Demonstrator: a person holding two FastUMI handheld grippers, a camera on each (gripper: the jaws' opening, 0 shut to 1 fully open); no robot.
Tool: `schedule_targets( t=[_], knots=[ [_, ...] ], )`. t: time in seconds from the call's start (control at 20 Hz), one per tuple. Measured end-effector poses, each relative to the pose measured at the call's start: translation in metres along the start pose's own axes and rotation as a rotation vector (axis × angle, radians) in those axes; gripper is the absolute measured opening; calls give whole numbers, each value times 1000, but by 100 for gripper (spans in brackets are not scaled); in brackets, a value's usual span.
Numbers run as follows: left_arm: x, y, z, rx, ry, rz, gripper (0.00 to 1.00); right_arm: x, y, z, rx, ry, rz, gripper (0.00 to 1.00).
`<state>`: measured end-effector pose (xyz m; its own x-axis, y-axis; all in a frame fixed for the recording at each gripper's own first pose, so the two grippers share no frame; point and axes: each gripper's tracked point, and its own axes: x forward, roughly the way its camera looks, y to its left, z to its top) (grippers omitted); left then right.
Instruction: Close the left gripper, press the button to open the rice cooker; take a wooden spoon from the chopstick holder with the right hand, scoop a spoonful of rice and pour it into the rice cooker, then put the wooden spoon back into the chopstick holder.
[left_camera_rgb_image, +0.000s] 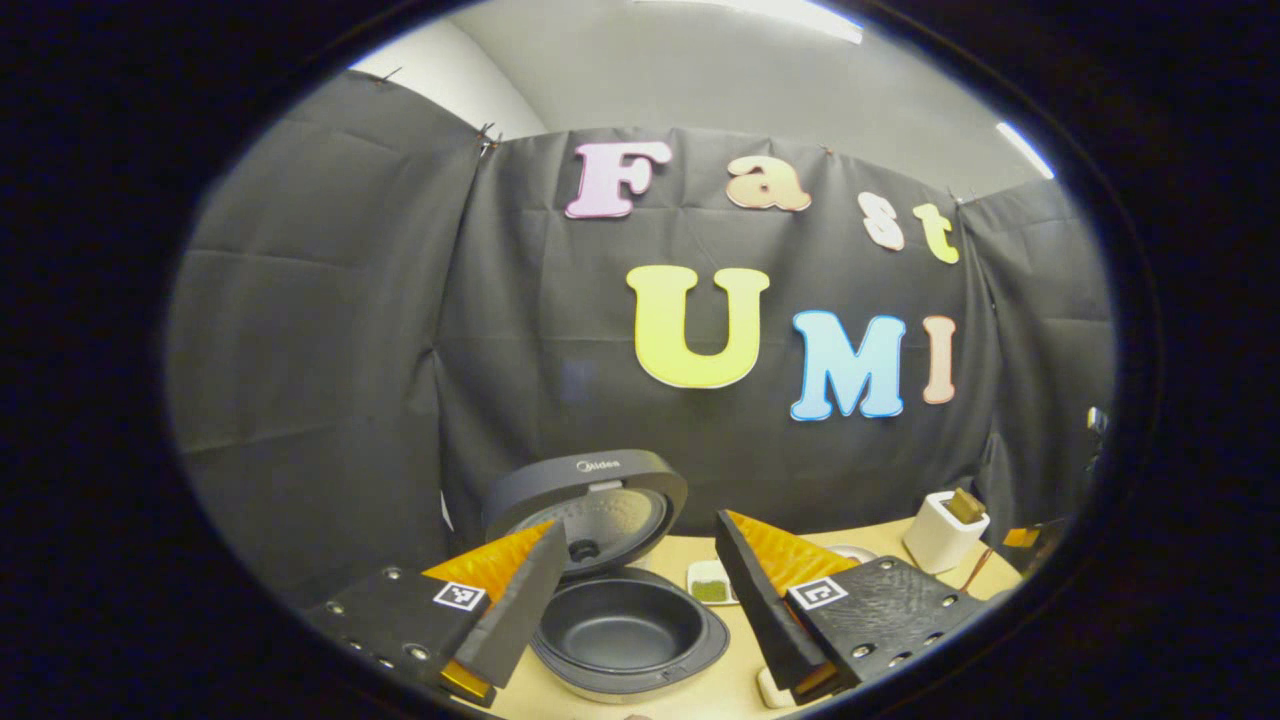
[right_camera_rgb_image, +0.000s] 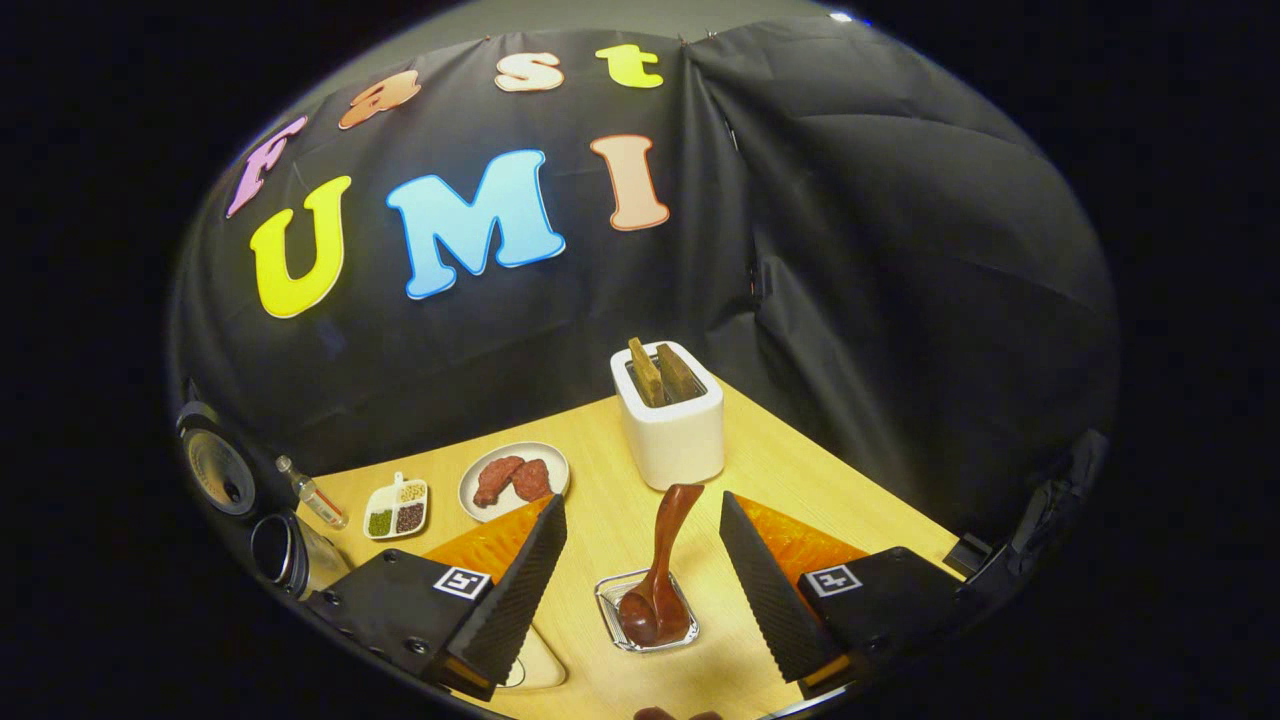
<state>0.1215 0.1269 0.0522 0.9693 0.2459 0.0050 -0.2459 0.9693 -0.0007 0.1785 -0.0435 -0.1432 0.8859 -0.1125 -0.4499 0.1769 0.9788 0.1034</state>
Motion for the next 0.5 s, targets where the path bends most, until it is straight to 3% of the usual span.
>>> schedule_targets(
  t=[0.5],
  knots=[
    [-22, -13, -42, -25, 127, 162, 92, 85, -17, -51, 11, 238, 72, 98]
  ],
)
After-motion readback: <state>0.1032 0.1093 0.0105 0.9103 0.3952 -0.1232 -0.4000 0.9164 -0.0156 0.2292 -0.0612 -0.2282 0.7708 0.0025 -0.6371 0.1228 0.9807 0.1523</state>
